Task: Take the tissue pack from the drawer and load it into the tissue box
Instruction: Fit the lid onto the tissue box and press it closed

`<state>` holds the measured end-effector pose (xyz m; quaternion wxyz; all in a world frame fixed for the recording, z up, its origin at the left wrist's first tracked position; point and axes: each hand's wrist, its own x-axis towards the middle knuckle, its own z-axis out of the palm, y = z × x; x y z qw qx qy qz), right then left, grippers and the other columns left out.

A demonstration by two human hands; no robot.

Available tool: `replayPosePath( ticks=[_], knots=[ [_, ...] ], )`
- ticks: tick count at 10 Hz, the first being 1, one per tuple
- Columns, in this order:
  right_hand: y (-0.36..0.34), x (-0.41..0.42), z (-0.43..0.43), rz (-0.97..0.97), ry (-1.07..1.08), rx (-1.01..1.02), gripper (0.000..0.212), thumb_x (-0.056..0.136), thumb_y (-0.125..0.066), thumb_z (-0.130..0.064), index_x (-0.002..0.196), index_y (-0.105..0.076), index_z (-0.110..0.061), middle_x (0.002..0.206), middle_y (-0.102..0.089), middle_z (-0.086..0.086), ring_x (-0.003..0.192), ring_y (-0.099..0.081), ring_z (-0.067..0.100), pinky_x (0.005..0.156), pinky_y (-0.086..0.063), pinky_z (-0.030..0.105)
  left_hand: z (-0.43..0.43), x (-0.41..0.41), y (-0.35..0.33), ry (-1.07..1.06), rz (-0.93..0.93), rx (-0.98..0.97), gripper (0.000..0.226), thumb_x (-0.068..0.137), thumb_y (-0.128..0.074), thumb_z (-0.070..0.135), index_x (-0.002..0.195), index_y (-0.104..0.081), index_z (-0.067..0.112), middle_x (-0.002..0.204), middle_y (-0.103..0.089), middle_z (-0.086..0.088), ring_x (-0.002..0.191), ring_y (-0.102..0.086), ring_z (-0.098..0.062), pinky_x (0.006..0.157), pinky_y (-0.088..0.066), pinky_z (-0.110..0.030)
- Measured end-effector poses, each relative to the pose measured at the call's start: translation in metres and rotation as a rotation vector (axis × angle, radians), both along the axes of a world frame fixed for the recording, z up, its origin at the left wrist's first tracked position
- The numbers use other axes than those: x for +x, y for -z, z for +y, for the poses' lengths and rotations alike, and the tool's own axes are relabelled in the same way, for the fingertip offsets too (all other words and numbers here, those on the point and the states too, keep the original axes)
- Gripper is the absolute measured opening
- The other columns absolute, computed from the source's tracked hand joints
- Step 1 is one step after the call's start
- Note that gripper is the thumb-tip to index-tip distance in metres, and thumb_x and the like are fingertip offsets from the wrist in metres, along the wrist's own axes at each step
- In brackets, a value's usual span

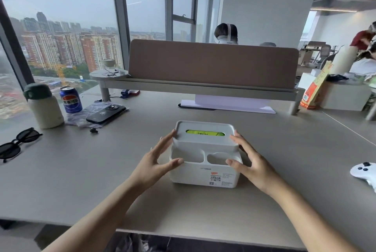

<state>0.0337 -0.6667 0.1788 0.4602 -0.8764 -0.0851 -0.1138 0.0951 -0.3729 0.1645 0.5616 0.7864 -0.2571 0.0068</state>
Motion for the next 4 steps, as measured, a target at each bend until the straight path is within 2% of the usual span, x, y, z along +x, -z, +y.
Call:
replayPosePath(
  ticks=[1, 2, 3, 4],
  knots=[
    [-0.004, -0.001, 0.002, 0.027, 0.008, 0.011, 0.084, 0.061, -0.066, -0.075, 0.136, -0.039, -0.047, 0.145, -0.02, -0.044, 0.122, -0.027, -0.03, 0.104, -0.028, 0.017, -0.001, -0.003, -0.002, 0.003, 0.02, -0.006, 0.079, 0.072, -0.074, 0.056, 0.139, -0.033, 0.06, 0.149, -0.041, 0.025, 0.141, -0.03, 0.008, 0.121, -0.026, -0.043],
    [-0.013, -0.001, -0.004, 0.055, 0.002, -0.048, 0.086, 0.059, -0.067, -0.076, 0.135, -0.036, -0.052, 0.148, -0.019, -0.04, 0.13, -0.022, -0.023, 0.11, -0.024, 0.02, 0.0, -0.002, -0.005, -0.005, 0.01, 0.05, 0.079, 0.072, -0.072, 0.06, 0.139, -0.031, 0.061, 0.148, -0.041, 0.027, 0.142, -0.028, 0.006, 0.122, -0.018, -0.051],
    [-0.026, -0.008, -0.009, 0.059, 0.002, -0.109, 0.092, 0.058, -0.064, -0.08, 0.139, -0.03, -0.055, 0.148, -0.027, -0.032, 0.139, -0.023, -0.005, 0.111, -0.022, 0.024, 0.004, 0.0, -0.004, -0.006, 0.013, 0.062, 0.076, 0.073, -0.066, 0.068, 0.14, -0.033, 0.058, 0.139, -0.043, 0.041, 0.134, -0.037, 0.014, 0.122, -0.017, -0.052],
    [-0.054, -0.017, -0.011, -0.093, 0.033, -0.059, 0.078, 0.066, -0.06, -0.075, 0.137, -0.034, -0.055, 0.147, -0.031, -0.033, 0.136, -0.025, -0.01, 0.113, -0.023, 0.027, 0.005, 0.002, -0.006, -0.188, 0.018, -0.031, 0.053, 0.088, -0.051, 0.063, 0.139, -0.041, 0.052, 0.136, -0.056, 0.022, 0.125, -0.049, 0.008, 0.111, -0.036, -0.034]
  ],
)
